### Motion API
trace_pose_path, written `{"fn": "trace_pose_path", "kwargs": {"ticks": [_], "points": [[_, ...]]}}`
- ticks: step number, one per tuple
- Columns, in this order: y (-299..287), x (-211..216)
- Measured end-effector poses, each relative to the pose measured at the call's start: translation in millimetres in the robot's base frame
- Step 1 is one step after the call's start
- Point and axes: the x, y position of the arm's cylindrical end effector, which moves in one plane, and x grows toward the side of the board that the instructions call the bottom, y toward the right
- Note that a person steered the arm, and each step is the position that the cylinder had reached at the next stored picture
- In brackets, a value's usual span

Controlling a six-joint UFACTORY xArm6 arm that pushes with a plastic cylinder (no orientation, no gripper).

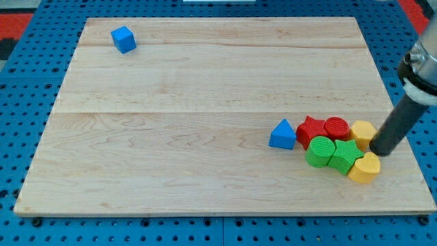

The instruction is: Place the yellow hexagon to the right of the blue cube

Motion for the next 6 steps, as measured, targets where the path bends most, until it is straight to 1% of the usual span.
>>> {"fn": "trace_pose_path", "kwargs": {"ticks": [1,2,3,4,5,6], "points": [[0,-27],[1,-26],[-2,11],[-27,-1],[-30,-64],[-48,-120]]}}
